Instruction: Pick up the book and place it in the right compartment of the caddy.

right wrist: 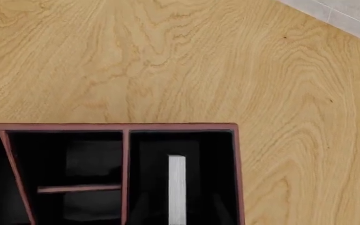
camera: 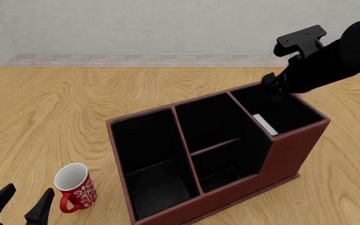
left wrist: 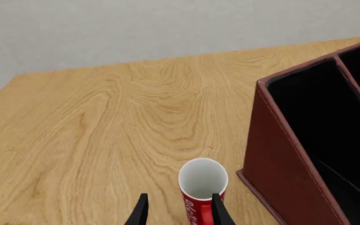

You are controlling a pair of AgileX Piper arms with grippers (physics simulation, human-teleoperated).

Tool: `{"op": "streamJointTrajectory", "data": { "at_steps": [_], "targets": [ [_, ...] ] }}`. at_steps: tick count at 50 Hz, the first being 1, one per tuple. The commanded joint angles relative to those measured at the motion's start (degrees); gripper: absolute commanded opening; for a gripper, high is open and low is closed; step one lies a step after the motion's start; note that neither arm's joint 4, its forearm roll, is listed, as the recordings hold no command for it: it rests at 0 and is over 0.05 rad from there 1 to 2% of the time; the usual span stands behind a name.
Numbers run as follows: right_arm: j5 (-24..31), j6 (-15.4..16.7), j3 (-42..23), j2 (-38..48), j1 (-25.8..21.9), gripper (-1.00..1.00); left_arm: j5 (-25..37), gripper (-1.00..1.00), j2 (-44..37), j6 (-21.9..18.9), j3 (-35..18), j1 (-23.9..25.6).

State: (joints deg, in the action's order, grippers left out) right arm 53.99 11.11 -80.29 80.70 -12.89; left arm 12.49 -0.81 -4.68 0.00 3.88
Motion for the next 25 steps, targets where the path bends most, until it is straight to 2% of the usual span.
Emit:
{"op": "streamJointTrajectory", "data": {
  "at_steps": [1, 11, 25],
  "targets": [
    [1.97, 0.93, -3.01, -3.28, -0.70, 1.00, -0.49, 1.00, -0.55, -0.06, 0.00, -0.05],
    [7.28, 3.37, -7.59, -8.23, -0.01, 1.00, -2.02, 1.00, -1.86, -0.03, 0.00, 0.33],
    [9.84, 5.10, -9.13, -16.07, -2.72, 1.00, -3.54, 1.00, -2.32, -0.03, 0.00, -0.01]
  ]
}}
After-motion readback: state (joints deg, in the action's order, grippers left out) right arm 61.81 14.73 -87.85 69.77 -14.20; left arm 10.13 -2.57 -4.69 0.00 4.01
